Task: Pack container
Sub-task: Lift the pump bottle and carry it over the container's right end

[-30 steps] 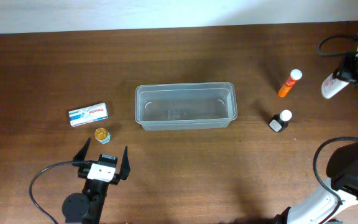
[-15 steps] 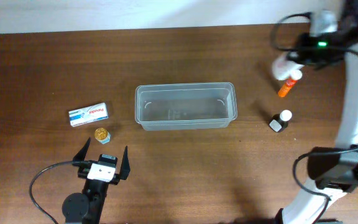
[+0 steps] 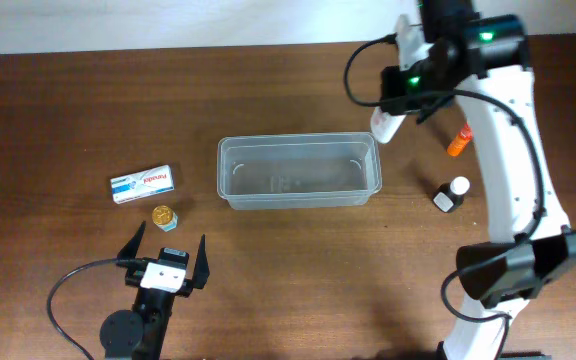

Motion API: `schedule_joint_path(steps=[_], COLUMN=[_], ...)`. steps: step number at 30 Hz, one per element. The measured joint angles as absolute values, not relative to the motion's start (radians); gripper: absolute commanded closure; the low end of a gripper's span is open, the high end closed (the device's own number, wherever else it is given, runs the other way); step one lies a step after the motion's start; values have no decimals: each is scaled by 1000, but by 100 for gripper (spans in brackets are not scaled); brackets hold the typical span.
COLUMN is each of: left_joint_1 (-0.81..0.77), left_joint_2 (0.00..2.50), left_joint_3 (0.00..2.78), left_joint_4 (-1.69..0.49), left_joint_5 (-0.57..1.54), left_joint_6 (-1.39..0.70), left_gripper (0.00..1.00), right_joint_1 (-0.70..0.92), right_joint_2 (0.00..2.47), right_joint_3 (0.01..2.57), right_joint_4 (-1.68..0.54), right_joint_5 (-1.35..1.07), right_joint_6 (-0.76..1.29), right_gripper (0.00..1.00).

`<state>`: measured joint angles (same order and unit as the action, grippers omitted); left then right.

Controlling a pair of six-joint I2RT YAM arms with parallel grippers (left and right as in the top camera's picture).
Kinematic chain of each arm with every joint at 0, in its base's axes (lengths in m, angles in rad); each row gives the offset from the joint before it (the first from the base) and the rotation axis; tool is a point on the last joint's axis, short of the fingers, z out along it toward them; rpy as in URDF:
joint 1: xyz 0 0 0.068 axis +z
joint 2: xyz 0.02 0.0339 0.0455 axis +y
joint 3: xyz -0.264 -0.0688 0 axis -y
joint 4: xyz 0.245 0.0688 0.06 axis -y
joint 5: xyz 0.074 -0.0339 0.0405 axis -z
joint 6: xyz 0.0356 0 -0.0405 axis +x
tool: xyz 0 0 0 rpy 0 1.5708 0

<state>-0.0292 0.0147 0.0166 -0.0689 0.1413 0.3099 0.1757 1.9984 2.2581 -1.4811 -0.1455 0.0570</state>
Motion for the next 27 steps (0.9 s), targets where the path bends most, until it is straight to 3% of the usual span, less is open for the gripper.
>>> schedule_joint_path(steps=[27], left_joint_1=[-29], left_joint_2=[15], left_joint_3=[17], left_joint_4=[-69], left_joint_5=[141], left_joint_6=[310], left_gripper=[1], right_joint_1=[345], right_joint_2=[2028], right_joint_3=[1811], right_joint_4=[-1066], right_joint_5=[91], right_joint_6=[266], right_gripper=[82])
